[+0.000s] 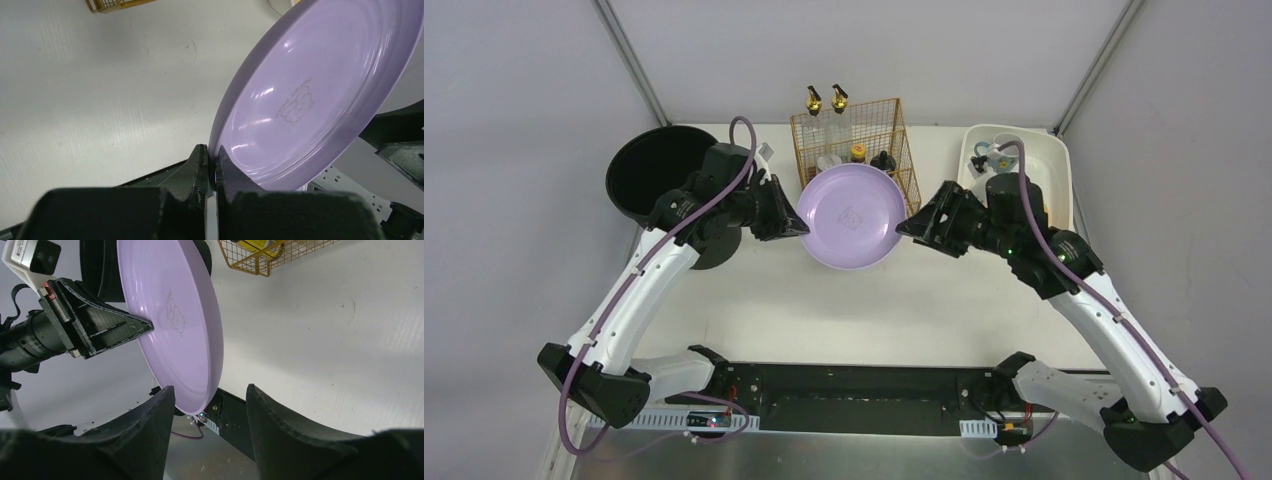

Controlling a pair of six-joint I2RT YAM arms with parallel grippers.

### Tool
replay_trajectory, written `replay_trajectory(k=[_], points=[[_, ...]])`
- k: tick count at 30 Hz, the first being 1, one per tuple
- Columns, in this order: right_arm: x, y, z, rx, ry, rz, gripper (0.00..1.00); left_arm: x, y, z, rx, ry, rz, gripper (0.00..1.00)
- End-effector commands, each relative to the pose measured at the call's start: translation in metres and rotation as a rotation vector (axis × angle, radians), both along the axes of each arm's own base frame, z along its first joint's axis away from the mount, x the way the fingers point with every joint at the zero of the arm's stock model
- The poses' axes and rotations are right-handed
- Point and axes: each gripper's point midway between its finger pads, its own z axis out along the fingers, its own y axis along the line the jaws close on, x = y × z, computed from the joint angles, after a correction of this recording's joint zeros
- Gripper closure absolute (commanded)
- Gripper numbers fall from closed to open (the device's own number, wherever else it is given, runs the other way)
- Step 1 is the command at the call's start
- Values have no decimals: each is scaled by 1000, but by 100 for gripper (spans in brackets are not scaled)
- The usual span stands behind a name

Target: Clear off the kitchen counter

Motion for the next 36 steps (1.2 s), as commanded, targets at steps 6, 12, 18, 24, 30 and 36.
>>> replay_trajectory(k=[6,12,18,24,30,36], points=[[14,13,-10,-66,13,-42,46,0,-13,6,-52,-19,-46,100],[20,14,-20,-84,23,-64,60,2,-13,-1,-36,-10,-54,100],[25,16,-31,-110,50,-81,82,3,-15,-6,-30,-2,-70,100],[32,21,-47,-134,89,-85,88,3,-17,-9,-31,1,-93,100],[38,22,-63,-172,116,-100,100,5,-20,-14,-33,4,-102,98],[45,10,-74,-230,111,-156,100,6,-22,-16,-32,-11,-127,53]])
